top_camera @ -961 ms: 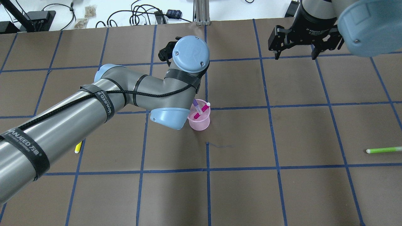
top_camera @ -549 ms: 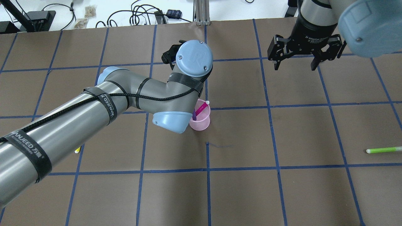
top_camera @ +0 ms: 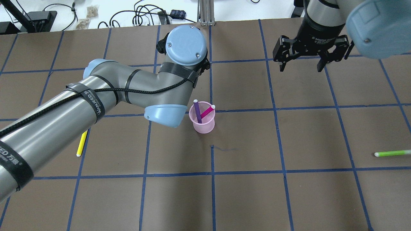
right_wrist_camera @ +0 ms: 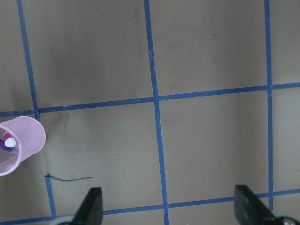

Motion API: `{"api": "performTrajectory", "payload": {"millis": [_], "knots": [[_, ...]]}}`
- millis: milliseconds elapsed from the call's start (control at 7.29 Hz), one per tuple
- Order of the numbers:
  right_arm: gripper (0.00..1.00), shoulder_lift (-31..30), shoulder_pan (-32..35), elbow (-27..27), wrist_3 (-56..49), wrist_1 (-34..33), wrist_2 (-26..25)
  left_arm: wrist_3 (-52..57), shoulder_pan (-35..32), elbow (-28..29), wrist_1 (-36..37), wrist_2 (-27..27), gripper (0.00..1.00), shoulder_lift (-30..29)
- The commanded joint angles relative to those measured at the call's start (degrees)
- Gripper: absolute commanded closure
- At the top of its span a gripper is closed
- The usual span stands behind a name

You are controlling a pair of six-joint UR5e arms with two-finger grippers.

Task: Insert purple and pink pens into pink cup

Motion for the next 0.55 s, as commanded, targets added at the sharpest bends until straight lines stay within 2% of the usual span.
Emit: {"api": "performTrajectory", "payload": {"millis": [0,137,275,412], "knots": [[0.0,0.0,0.05,0.0,0.0,-0.28,-0.02,15.83,7.94,3.92,-9.57,-6.33,0.0,2.92],[0.0,0.0,0.05,0.0,0.09,-0.37,-0.02,21.93,11.81,8.3,-19.11,-8.38,0.0,4.68],[0.0,0.09,0.05,0.0,0.09,-0.37,-0.02,21.99,14.63,11.91,-27.91,-9.71,0.0,5.83],[0.0,0.09,0.05,0.0,0.09,-0.54,-0.02,22.78,16.14,12.55,-30.95,-9.81,0.0,7.58]]}}
